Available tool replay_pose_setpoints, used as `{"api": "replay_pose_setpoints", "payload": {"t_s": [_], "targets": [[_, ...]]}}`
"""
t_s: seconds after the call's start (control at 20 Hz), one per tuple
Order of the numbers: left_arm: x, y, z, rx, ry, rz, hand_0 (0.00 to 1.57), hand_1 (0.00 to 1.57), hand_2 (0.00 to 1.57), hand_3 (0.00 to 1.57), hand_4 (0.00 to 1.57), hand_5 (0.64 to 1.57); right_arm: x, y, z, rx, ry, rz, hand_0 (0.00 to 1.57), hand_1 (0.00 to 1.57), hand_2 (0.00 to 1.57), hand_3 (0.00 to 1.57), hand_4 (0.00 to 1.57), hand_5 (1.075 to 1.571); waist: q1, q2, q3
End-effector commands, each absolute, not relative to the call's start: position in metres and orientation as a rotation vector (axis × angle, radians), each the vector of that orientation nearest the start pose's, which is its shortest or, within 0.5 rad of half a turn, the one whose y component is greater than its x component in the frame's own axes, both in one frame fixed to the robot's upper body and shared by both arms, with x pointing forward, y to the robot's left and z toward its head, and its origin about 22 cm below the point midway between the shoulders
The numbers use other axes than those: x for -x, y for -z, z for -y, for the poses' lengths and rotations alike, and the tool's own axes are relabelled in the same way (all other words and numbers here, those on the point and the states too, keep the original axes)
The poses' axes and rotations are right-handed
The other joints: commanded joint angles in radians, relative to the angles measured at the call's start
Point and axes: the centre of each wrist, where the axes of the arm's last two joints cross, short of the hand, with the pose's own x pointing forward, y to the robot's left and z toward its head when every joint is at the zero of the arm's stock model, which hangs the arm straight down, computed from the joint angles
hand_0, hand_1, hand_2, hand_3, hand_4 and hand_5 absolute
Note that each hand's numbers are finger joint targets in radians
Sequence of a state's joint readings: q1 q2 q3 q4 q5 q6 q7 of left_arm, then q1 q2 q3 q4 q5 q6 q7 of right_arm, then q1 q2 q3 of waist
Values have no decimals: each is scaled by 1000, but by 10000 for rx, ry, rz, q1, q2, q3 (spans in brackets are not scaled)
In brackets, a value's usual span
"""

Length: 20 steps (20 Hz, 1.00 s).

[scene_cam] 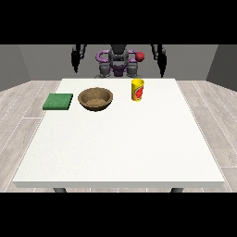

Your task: Pick the cup and pour the ball into the bowl, then pick the bowl and place it on the pad

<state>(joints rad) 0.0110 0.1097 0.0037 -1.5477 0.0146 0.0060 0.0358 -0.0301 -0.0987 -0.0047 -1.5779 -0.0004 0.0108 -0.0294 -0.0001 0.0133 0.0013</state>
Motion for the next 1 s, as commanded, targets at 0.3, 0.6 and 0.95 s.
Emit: {"api": "replay_pose_setpoints", "payload": {"t_s": [0.3,0.6,0.95], "targets": [[-248,-53,-256,311,-551,15735,0,0,0,0,0,1557,-230,-28,308,170,-469,15394,0,0,0,0,0,1569,-351,-2882,7],[-253,-75,-295,-393,-836,17012,0,0,0,0,0,1548,-230,-59,325,-184,-413,16452,0,0,0,0,0,1571,-596,-1477,-16],[-273,-63,-281,-280,-794,18657,0,0,0,0,0,1539,-251,-57,315,-374,-494,17816,0,0,0,0,0,1569,-592,336,-16]]}}
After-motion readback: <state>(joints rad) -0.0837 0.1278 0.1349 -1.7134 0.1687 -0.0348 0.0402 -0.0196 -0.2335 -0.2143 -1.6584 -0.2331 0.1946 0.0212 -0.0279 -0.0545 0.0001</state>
